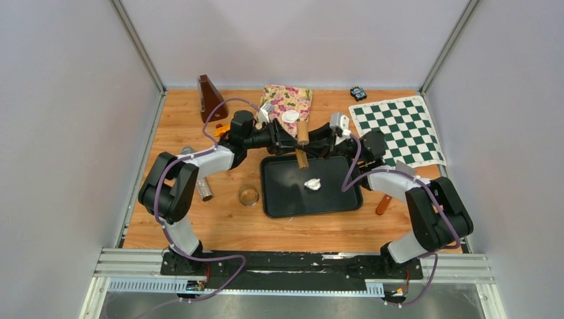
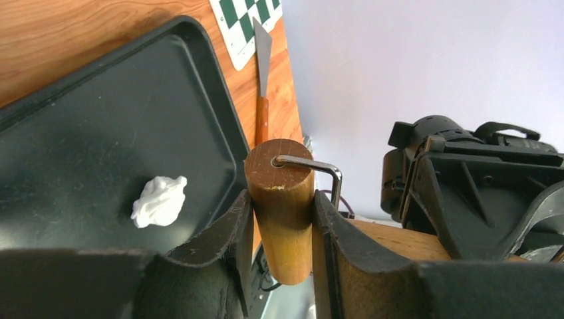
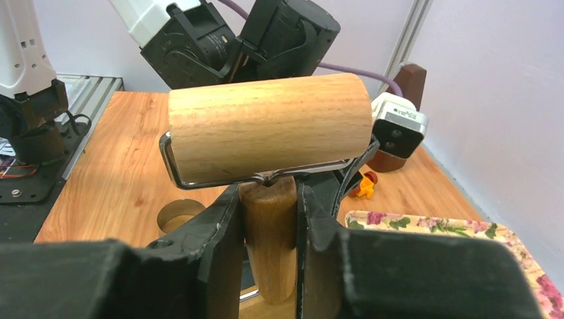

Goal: Roll out the dumpling wrappers from the dough

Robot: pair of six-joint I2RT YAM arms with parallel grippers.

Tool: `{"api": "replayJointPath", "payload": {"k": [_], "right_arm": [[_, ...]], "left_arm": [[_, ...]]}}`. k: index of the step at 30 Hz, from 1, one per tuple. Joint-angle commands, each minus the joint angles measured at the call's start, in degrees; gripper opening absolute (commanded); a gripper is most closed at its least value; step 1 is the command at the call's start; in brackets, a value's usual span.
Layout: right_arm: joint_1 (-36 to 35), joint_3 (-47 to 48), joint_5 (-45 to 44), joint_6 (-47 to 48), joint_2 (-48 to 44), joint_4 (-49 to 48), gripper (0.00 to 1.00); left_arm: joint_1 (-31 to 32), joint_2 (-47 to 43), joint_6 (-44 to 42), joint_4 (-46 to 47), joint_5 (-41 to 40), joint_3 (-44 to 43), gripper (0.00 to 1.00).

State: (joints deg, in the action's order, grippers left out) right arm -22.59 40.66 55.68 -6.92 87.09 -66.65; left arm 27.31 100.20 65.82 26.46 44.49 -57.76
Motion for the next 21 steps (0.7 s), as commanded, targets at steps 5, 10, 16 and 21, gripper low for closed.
{"api": "replayJointPath", "payload": {"k": [5, 10, 16, 21], "right_arm": [[5.1, 4.3, 4.8, 3.1, -5.1, 18.8, 0.00], [6.3, 0.7, 7.4, 6.6, -8.3, 26.5, 0.00], [6.2, -6.8, 6.3, 5.0, -7.9, 18.1, 0.00], [6.1, -11.6, 6.6, 0.4, -5.2, 9.9, 0.00]], "left_arm": [[-7.3, -4.9, -13.2, -2.8, 3.6, -5.2, 0.97], [-16.4, -7.5, -32.4, -23.8, 4.6, -12.6, 1.00], [-18.5, -10.2, -55.0, -44.0, -0.9, -12.8, 1.00], [-17.8, -9.1, -61.6, -45.9, -5.6, -10.0, 1.00]]}}
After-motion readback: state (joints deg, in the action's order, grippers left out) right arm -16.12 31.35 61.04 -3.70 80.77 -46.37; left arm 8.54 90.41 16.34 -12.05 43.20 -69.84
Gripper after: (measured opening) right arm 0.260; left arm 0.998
